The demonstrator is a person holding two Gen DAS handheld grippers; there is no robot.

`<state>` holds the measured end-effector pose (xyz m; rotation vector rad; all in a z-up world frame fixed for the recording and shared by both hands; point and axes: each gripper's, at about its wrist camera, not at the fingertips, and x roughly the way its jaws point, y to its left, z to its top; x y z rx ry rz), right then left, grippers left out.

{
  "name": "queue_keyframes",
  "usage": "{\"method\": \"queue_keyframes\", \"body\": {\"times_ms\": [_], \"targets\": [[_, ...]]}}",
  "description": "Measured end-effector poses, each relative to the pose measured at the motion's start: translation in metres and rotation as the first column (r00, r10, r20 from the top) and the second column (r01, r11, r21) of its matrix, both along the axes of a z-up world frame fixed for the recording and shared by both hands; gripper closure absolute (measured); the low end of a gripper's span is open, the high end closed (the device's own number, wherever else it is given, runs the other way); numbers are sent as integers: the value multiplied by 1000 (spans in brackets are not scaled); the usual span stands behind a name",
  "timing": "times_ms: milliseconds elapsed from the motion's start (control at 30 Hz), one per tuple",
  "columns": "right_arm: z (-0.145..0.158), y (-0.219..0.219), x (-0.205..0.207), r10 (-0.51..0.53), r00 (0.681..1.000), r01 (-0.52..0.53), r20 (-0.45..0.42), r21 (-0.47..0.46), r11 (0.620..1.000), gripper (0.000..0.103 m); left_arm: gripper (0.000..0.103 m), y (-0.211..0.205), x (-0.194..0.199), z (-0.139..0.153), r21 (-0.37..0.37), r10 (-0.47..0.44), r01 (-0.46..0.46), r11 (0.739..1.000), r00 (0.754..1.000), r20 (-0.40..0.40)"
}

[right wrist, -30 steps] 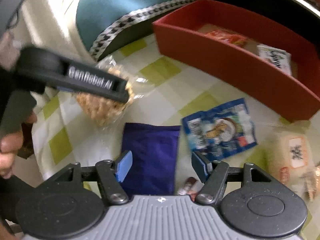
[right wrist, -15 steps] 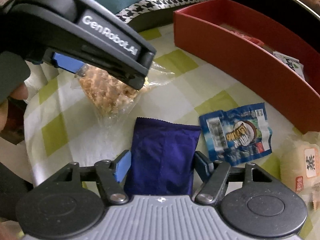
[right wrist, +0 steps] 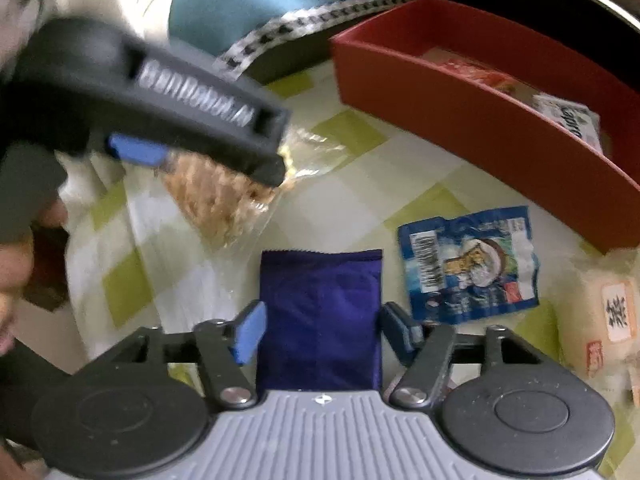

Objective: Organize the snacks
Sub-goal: 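Grasp the clear waffle bag with the left tool while the right tool grasps the dark blue pouch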

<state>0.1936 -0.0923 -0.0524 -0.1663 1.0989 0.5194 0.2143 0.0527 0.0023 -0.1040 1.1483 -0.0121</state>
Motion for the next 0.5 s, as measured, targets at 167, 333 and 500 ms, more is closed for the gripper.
{"method": "queue_keyframes", "body": {"times_ms": [167,333,500], "targets": [[-8,13,-6,53,998,-52,14,-57,997,12,17,1,1,0,-1,-4,4,1000,1000,-5],[-23,25,-15,123,991,-113,58,-142,983,0,17,2,3,1,-9,9,-9,1000,1000,-13],[-20,9,-12,97,994,-93,47,-90,992,0,17,4,4,0,-19,6,-6,1000,1000,-14]]}}
